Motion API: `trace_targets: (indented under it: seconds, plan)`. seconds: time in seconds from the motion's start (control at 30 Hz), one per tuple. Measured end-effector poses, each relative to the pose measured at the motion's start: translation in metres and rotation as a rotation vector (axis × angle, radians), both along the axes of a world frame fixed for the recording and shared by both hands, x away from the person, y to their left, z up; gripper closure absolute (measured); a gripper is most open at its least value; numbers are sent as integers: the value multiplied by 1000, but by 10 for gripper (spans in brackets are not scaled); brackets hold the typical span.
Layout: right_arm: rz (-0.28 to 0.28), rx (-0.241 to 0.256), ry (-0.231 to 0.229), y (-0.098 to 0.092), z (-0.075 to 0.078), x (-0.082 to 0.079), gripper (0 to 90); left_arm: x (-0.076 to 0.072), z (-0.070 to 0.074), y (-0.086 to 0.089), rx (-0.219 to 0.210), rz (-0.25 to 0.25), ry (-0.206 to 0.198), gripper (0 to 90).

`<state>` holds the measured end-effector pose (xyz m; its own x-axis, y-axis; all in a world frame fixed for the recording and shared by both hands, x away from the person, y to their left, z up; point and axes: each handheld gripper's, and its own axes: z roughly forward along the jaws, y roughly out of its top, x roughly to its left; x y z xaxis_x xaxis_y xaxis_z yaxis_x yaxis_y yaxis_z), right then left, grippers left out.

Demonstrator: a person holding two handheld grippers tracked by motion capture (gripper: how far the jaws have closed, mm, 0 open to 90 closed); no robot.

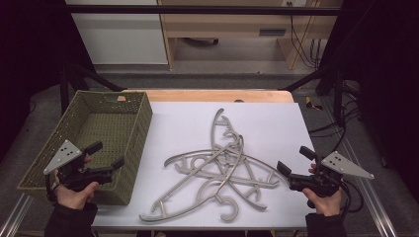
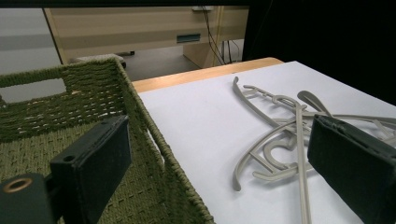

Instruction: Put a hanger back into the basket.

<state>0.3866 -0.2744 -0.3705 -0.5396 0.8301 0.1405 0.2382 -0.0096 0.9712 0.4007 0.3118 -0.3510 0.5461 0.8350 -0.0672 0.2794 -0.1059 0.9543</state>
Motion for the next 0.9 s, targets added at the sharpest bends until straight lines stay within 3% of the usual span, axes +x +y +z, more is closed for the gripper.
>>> trace_targets:
  seconds: [0.13, 0.37, 0.57, 0.77, 0.8, 0.9]
  plan:
    - [-7, -3, -5, -1, 0, 0, 39, -2, 4, -7, 28, -25, 2, 63]
    - [-6, -10, -1, -1, 1, -1, 40, -7, 10, -21, 40, -66, 3, 78]
    - [4, -26, 9, 3, 1, 0, 39, -9, 11, -46, 88, -127, 18, 94]
    - [5, -29, 5, 6, 1, 1, 39, -5, 5, -70, 144, -192, 67, 104]
    - [3, -29, 8, 6, 2, 0, 40, -3, 1, -78, 170, -213, 96, 111]
    - [4, -33, 13, 5, 2, 0, 40, -2, -3, -86, 197, -227, 119, 112]
